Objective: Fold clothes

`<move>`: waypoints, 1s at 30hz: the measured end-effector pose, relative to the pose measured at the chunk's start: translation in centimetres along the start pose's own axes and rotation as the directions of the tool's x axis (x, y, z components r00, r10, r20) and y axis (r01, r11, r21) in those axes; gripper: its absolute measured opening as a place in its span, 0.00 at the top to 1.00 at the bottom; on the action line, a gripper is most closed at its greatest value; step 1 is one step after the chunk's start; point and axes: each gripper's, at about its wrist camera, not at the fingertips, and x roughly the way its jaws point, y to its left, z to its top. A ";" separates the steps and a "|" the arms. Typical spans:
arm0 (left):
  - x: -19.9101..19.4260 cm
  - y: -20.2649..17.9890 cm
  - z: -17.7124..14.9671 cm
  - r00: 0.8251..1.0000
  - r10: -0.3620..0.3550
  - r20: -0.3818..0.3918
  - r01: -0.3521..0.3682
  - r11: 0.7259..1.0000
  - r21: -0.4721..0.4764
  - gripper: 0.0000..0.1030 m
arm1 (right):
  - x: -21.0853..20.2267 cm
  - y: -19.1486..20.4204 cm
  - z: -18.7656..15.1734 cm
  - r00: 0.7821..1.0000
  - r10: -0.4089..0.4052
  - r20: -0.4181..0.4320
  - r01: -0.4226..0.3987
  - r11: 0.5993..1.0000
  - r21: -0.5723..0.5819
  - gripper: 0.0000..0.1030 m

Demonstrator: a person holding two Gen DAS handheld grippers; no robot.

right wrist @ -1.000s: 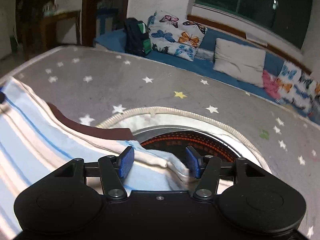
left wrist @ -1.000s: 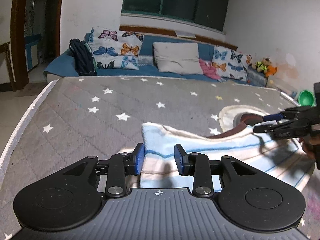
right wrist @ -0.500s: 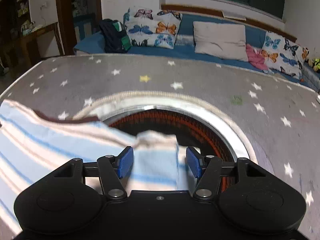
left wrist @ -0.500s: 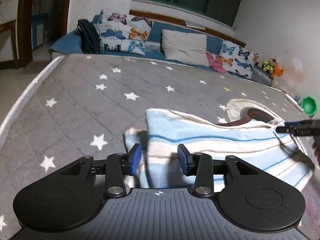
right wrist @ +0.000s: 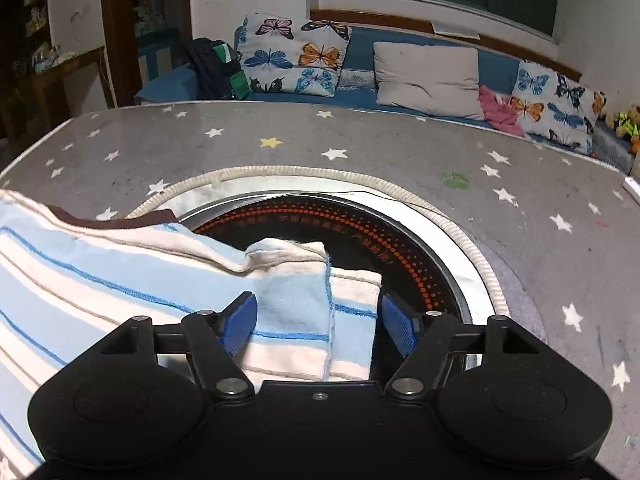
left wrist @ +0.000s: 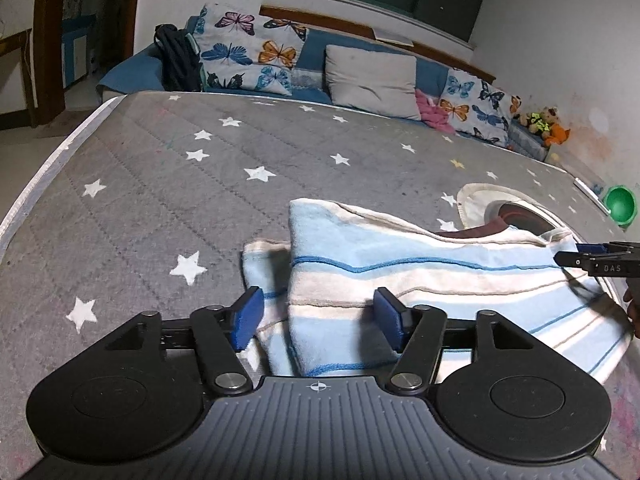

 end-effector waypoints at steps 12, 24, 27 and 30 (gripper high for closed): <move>0.8 0.5 0.6 1.000 0.014 -0.001 -0.014 0.999 -0.030 0.35 | -0.8 1.2 -0.4 0.999 0.053 0.010 -0.053 0.999 0.002 0.69; 0.9 -0.5 0.5 0.998 -0.040 -0.038 0.037 0.997 -0.073 0.70 | -2.0 2.0 -0.5 0.997 0.067 0.031 -0.067 0.998 0.006 0.86; 0.5 0.1 0.9 0.997 -0.073 -0.029 0.069 0.990 -0.119 0.82 | -3.3 2.6 0.1 0.995 0.081 0.064 -0.081 0.997 -0.005 0.88; -1.1 0.1 1.6 0.995 -0.094 0.025 0.097 0.987 -0.127 0.84 | -5.0 3.3 1.2 0.990 0.099 0.105 -0.097 0.995 -0.025 0.89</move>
